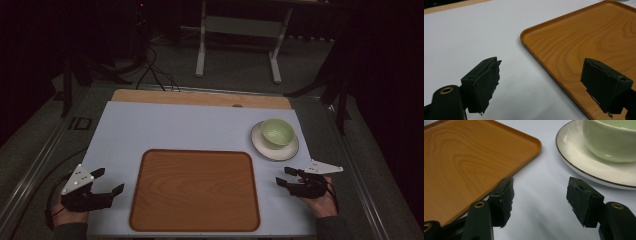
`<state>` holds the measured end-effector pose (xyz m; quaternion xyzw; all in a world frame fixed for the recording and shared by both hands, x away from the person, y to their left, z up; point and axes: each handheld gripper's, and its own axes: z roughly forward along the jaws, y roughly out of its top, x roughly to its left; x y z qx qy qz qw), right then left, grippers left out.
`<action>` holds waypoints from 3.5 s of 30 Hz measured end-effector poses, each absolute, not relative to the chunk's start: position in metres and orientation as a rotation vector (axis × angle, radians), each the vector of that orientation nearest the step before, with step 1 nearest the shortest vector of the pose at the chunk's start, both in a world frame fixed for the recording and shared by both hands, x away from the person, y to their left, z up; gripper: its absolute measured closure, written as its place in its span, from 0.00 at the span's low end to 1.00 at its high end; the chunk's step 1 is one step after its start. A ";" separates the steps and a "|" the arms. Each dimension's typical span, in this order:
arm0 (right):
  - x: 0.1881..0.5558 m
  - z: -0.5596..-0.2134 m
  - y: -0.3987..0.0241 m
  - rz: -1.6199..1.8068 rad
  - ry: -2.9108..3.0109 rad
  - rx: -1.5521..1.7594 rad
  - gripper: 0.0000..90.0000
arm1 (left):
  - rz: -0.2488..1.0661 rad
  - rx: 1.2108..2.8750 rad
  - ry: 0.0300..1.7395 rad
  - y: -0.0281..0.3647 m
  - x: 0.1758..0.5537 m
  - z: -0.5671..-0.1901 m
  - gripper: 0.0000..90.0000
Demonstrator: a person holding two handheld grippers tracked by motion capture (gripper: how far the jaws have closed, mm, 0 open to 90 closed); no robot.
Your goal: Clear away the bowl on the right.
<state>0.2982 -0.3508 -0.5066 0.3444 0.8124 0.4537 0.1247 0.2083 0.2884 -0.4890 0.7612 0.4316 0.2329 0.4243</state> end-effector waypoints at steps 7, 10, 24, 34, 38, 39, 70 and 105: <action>0.299 -0.508 -0.348 1.307 2.391 0.992 0.41 | 0.586 1.921 1.080 0.287 0.211 -0.490 0.17; 0.299 -0.508 -0.348 1.297 2.389 0.995 0.41 | 0.586 1.918 1.079 0.287 0.211 -0.490 0.17; 0.312 -0.498 -0.350 1.275 2.375 0.987 0.40 | 0.595 1.894 1.093 0.291 0.209 -0.489 0.17; 0.327 -0.488 -0.346 1.268 2.399 0.957 0.38 | 0.633 1.877 1.111 0.295 0.207 -0.487 0.17; 0.332 -0.480 -0.345 1.269 2.396 0.943 0.37 | 0.637 1.871 1.115 0.296 0.207 -0.487 0.17; 0.334 -0.477 -0.345 1.272 2.394 0.941 0.37 | 0.636 1.872 1.114 0.296 0.207 -0.487 0.17; 0.387 -0.457 -0.357 1.184 2.280 1.103 0.26 | 0.629 1.876 1.112 0.296 0.209 -0.488 0.17; 0.438 -0.483 -0.364 0.994 2.158 1.502 0.53 | 0.622 1.880 1.100 0.295 0.210 -0.488 0.17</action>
